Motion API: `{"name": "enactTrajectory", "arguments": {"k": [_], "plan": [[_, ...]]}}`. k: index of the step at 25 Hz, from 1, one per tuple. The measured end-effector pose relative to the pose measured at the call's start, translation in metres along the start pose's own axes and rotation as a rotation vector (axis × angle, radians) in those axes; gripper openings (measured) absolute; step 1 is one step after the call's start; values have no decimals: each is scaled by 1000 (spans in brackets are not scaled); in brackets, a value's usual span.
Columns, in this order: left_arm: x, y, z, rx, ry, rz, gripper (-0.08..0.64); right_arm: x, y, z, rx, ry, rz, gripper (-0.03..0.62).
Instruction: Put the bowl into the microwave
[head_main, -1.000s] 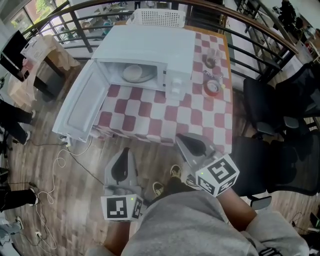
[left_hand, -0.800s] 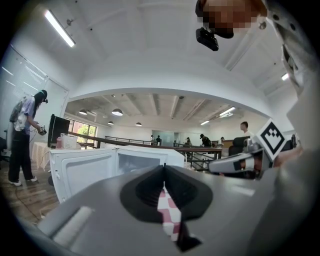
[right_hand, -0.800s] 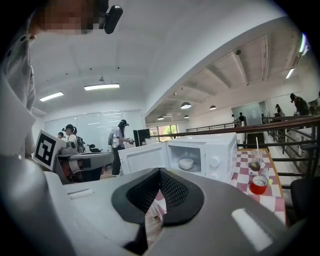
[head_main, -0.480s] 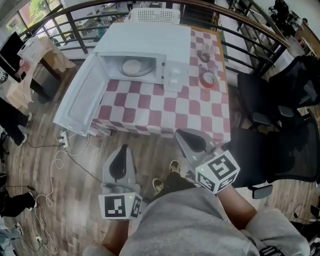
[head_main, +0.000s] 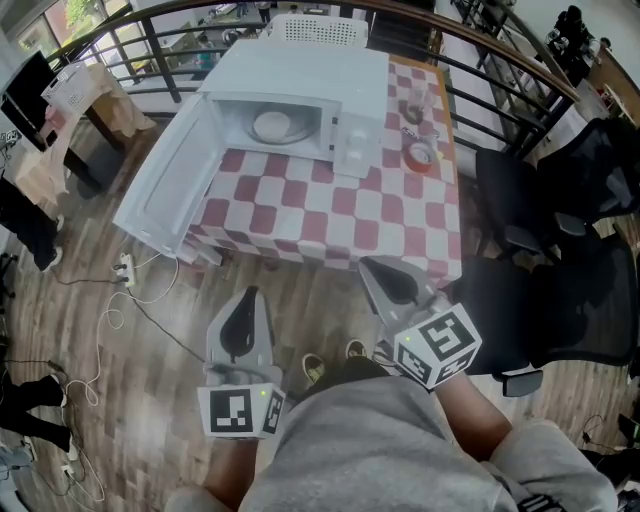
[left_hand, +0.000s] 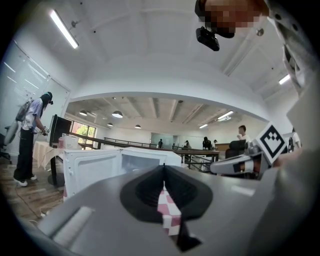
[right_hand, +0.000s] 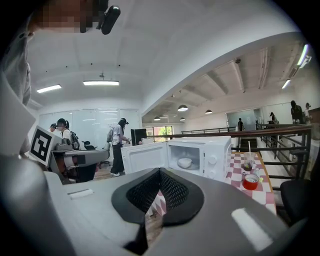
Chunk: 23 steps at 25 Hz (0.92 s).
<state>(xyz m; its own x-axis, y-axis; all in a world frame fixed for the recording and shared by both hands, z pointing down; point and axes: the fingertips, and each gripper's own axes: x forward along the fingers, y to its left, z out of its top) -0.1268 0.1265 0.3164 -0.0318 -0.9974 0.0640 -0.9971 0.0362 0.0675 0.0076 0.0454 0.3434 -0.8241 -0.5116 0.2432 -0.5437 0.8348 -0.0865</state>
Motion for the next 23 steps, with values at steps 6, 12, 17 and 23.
{"name": "enactTrajectory", "arguments": {"k": [6, 12, 17, 23], "plan": [[-1, -9, -2, -3, 8, 2, 11, -5, -1, -6, 26, 12, 14, -3], [-2, -17, -10, -10, 19, -15, 11, -8, 1, -11, 39, 9, 8, -3], [-3, -16, -12, -24, 13, -24, 11, -8, 4, -10, 30, 3, 1, -3], [-4, -27, -13, -28, 13, -43, 11, -11, 9, -8, 10, -5, -2, -2]]}}
